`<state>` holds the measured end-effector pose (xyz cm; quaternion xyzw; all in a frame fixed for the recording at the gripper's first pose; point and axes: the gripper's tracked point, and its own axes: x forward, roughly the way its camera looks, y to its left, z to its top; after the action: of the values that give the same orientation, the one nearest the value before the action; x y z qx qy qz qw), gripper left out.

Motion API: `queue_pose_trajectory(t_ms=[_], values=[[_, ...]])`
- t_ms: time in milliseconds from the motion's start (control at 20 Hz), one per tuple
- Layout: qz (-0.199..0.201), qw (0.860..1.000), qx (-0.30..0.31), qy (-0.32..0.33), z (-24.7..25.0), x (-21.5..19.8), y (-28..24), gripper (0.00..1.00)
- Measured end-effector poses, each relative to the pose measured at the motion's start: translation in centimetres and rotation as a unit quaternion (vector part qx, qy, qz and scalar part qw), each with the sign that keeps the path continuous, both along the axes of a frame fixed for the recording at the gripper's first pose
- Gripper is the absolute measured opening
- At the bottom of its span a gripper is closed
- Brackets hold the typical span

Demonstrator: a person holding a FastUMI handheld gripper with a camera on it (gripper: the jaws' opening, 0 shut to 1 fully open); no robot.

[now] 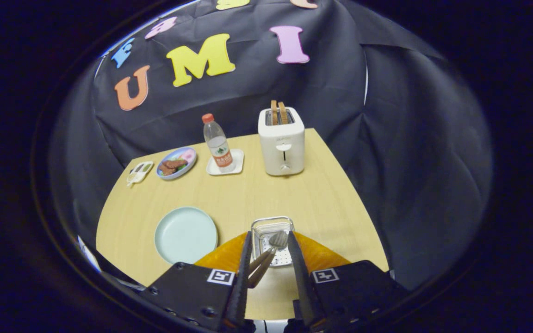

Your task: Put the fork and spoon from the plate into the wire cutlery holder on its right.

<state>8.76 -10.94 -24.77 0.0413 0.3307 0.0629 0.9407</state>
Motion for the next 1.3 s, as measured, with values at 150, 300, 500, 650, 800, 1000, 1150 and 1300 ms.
queue_pose_trajectory(t_ms=[150, 300, 500, 650, 800, 1000, 1150, 1300], values=[[0.016, 0.999, 0.021, -0.033, 3.0, -0.1, 1.5, 0.62], [0.022, 0.997, 0.027, -0.066, 6.3, -0.1, 2.5, 0.73], [0.038, 0.991, 0.015, -0.129, 12.1, -0.8, 4.1, 0.75], [0.033, 0.985, 0.0, -0.172, 15.3, -1.5, 4.8, 0.76], [0.022, 0.976, 0.004, -0.217, 18.8, -2.6, 5.9, 0.77], [0.034, 0.962, -0.005, -0.272, 22.5, -4.6, 8.2, 0.85], [0.047, 0.949, -0.023, -0.312, 24.9, -5.7, 9.9, 0.94], [0.049, 0.939, -0.028, -0.339, 26.9, -6.7, 11.2, 0.96]])
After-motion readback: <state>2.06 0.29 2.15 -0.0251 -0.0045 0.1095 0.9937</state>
